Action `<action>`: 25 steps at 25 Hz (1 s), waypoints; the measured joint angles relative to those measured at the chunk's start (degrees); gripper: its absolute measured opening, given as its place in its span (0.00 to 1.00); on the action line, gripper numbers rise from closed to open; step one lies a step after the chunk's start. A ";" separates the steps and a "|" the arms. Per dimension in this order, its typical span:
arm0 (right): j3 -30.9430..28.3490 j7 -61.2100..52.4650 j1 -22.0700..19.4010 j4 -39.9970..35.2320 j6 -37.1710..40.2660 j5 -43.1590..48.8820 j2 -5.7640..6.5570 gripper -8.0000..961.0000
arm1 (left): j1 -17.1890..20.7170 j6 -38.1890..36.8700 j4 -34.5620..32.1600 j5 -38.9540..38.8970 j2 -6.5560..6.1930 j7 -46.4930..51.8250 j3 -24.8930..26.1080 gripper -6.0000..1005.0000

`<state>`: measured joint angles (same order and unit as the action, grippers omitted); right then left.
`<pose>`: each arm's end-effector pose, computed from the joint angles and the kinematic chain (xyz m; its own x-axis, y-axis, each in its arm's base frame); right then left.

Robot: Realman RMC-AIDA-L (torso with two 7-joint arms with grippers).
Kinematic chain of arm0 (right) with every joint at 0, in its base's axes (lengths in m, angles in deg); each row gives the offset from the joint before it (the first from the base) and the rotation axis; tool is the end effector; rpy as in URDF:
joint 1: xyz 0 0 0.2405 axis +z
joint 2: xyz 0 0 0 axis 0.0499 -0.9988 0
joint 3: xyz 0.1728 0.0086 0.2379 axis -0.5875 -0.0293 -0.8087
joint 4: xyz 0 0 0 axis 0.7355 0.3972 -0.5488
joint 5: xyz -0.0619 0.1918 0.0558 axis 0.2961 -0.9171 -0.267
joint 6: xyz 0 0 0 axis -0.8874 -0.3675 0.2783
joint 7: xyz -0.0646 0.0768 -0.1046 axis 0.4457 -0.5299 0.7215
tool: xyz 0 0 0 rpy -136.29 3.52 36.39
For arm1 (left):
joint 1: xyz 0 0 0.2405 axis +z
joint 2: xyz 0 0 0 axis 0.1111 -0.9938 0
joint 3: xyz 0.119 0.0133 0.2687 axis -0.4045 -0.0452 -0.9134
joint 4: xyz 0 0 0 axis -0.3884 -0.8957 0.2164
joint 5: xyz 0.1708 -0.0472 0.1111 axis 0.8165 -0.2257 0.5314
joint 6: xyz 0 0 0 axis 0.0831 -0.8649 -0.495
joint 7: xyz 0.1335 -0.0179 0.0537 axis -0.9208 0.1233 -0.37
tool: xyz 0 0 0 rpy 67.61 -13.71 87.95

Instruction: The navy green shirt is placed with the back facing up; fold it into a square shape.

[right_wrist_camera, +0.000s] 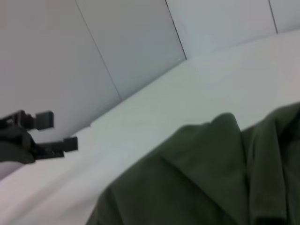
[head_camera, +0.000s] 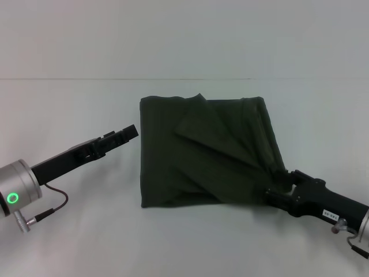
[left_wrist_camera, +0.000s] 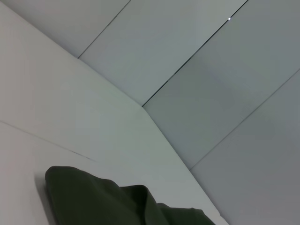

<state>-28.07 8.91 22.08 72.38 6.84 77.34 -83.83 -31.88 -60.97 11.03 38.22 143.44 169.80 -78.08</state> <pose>0.3473 0.3104 -0.0769 0.5868 -0.4505 -0.6729 -0.7418 -0.6323 -0.2235 -0.3222 0.3482 -0.0352 0.2137 0.6089 0.7639 0.8925 -0.4397 0.1008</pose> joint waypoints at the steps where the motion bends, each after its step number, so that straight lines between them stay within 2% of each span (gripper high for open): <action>1: -0.38 0.31 -0.21 -0.47 1.19 0.00 -0.01 0.93 | 0.00 0.00 0.00 0.00 0.00 0.00 0.00 0.91; 4: -1.24 2.13 -0.07 -1.59 5.83 -0.01 -0.14 0.93 | 0.15 -0.07 0.00 0.00 0.21 -0.01 0.00 0.91; 8: -1.28 5.48 3.30 -0.91 8.19 -0.01 -0.50 0.93 | 0.30 -0.25 -0.03 0.00 0.52 -0.11 0.00 0.91; 15: -1.35 15.92 11.88 1.90 -2.80 -5.15 -0.85 0.93 | 0.26 -0.66 -0.09 0.00 0.62 -0.61 0.23 0.91; 18: -0.15 15.50 14.91 1.15 -9.43 -5.51 -0.60 0.93 | 0.10 -0.68 -0.05 0.00 0.63 -0.62 0.03 0.91; 21: 4.35 15.01 17.06 -0.20 -15.69 -4.61 -0.63 0.93 | 0.05 -0.71 -0.08 0.00 0.65 -0.62 0.06 0.91; 22: 7.49 14.98 17.66 -0.96 -17.51 -4.59 -0.77 0.92 | 0.03 -0.69 -0.12 0.00 0.68 -0.62 0.08 0.91; 25: 13.36 15.10 18.52 -2.23 -19.30 -4.70 -0.92 0.92 | -0.06 -0.41 -0.26 -0.03 0.73 -0.62 0.14 0.91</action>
<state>-14.71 24.01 40.60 70.16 -12.46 72.64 -84.75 -31.95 -61.38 10.77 38.19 144.17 169.18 -77.94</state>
